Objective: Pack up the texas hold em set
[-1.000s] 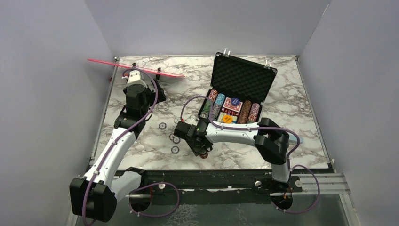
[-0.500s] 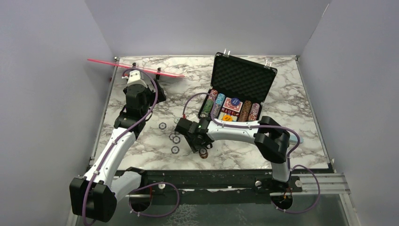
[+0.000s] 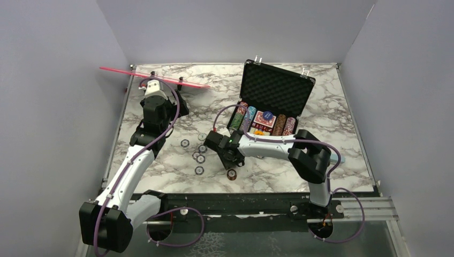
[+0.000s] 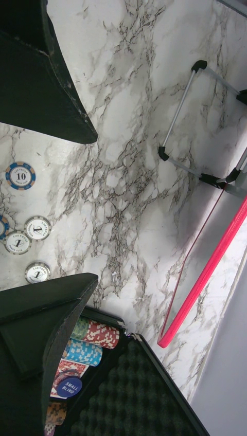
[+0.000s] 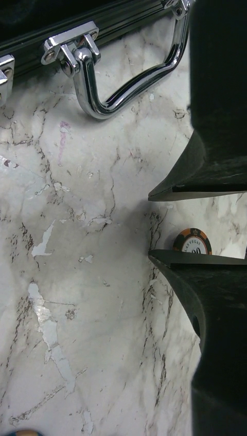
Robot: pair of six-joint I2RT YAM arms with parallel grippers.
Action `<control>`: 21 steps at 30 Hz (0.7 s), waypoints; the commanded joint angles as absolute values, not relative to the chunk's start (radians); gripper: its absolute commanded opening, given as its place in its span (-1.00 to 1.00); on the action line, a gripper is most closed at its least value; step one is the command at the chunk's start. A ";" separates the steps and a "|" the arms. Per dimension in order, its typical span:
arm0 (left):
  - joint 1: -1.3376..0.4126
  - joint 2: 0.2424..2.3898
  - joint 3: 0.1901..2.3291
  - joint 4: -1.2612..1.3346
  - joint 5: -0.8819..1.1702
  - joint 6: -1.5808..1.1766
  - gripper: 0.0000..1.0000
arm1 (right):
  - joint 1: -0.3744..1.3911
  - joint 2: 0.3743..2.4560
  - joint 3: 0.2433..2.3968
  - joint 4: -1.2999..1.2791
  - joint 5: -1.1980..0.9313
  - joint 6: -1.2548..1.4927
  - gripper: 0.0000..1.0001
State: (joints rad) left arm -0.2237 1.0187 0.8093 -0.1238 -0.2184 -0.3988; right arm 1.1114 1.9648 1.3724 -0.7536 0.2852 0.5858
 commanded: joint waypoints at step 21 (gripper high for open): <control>-0.219 1.005 0.822 -0.123 -0.235 -0.392 0.98 | 1.118 1.845 1.368 -0.738 0.213 0.526 0.17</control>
